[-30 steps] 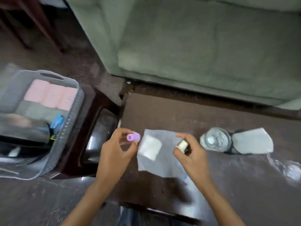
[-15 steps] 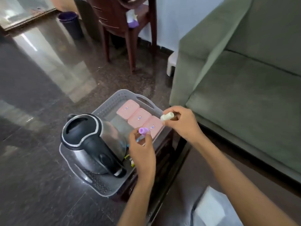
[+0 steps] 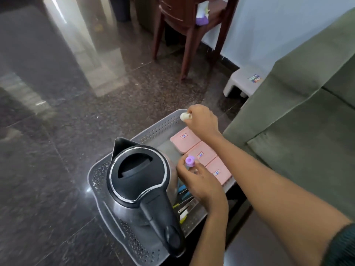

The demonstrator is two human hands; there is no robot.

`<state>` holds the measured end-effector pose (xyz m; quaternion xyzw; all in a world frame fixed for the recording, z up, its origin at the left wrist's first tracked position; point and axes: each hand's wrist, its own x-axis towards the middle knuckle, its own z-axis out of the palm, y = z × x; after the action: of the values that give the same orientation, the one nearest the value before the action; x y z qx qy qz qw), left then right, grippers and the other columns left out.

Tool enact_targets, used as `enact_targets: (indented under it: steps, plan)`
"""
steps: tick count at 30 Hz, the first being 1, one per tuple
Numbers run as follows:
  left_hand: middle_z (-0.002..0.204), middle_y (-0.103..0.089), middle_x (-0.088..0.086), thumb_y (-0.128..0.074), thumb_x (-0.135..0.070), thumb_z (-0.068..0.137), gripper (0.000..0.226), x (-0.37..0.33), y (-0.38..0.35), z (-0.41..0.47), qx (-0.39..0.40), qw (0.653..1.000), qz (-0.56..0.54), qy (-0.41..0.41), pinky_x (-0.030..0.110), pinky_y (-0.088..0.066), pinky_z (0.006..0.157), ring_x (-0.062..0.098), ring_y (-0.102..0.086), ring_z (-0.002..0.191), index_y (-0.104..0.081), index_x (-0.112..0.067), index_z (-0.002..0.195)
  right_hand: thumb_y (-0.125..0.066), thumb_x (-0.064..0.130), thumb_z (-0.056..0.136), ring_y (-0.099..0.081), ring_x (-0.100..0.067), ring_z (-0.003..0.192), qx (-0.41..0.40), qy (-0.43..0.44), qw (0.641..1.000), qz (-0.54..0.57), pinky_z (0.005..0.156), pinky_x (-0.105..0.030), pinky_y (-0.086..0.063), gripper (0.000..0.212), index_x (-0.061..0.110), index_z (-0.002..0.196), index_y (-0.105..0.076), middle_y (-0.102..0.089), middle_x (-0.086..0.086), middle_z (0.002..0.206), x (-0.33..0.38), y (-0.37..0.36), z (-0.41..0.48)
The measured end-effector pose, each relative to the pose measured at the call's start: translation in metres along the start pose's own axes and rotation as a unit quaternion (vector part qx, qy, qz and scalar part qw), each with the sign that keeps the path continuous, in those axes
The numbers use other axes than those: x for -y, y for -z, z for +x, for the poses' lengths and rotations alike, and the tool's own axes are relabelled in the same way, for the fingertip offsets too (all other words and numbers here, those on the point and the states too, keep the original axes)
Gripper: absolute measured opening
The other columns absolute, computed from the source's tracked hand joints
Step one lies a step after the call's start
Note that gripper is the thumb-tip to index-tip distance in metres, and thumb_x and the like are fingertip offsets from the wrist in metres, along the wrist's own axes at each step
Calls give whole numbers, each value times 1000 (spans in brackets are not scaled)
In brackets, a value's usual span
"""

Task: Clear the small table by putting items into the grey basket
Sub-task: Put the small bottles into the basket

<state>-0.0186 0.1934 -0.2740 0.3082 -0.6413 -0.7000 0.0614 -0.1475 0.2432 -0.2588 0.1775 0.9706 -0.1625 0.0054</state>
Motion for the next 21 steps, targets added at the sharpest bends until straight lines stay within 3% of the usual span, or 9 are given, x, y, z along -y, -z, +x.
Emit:
enact_targets:
  steps: [2, 6, 9, 11, 14, 16, 17, 19, 21]
  plan:
    - [99, -59, 5, -50, -2, 89, 34, 5, -3, 6, -7, 1000, 5, 4, 39, -50, 81, 33, -62, 91, -46, -36, 96, -51, 21, 88, -59, -37, 108, 33, 3, 997, -71, 85, -38, -45, 26, 8, 110, -59, -61, -16, 117, 9, -7, 12]
    - [97, -62, 5, -48, -9, 83, 46, 4, -5, 7, -8, 1000, -24, 15, 16, -46, 72, 22, -63, 86, -45, -54, 90, -53, 12, 86, -58, -34, 114, 83, -13, 987, -135, 92, -39, -45, 31, 8, 116, -57, -60, -14, 123, 22, -15, 23]
    - [95, -61, -1, -50, 1, 85, 39, 4, -7, 12, -11, 998, -38, 57, 2, -39, 66, -1, -57, 76, -53, -36, 98, -53, 11, 87, -58, -31, 116, 105, -21, 982, -158, 93, -38, -45, 34, 11, 120, -55, -60, -11, 126, 29, -24, 27]
    - [92, -61, -2, -49, 5, 86, 37, 3, -8, 12, -6, 998, -27, 65, 2, -38, 67, -4, -55, 75, -54, -28, 102, -57, 13, 85, -58, -31, 116, 113, -28, 980, -160, 93, -38, -45, 35, 11, 121, -55, -60, -11, 126, 31, -22, 29]
    - [96, -65, 7, -47, 2, 88, 31, 0, -7, 12, -4, 997, -32, 69, 13, -44, 74, 15, -61, 86, -57, -21, 107, -69, 18, 77, -60, -33, 112, 97, -22, 984, -148, 89, -37, -47, 40, 10, 115, -58, -61, -13, 121, 33, 0, 26]
    - [101, -66, 9, -47, -3, 91, 27, -1, -7, 13, -1, 996, -43, 81, 22, -48, 81, 17, -63, 91, -59, -14, 112, -69, 18, 76, -65, -33, 96, 94, -1, 992, -89, 78, -33, -51, 29, 9, 103, -64, -67, -16, 106, 29, 24, 16]
    - [101, -66, 7, -48, -5, 91, 26, -2, -7, 14, -2, 995, -45, 84, 19, -48, 80, 11, -63, 89, -59, -14, 114, -68, 17, 77, -68, -29, 79, 136, 13, 990, -39, 65, -27, -53, 21, 8, 95, -67, -69, -15, 92, 26, 37, 8]
    - [101, -65, 1, -49, -6, 91, 29, -2, -8, 16, -3, 995, -52, 83, 9, -45, 75, 0, -60, 83, -59, -14, 117, -69, 15, 78, -61, -20, 54, 297, 28, 954, 34, 46, -21, -49, 13, 8, 88, -69, -65, -9, 70, 17, 61, -13]
    - [103, -62, -4, -48, -3, 91, 32, -4, -9, 16, 0, 995, -63, 75, 3, -41, 73, -13, -57, 84, -58, -11, 121, -72, 17, 76, -58, -18, 58, 379, 57, 923, 17, 52, -26, -46, 20, 12, 95, -68, -64, -6, 73, 9, 69, -32]
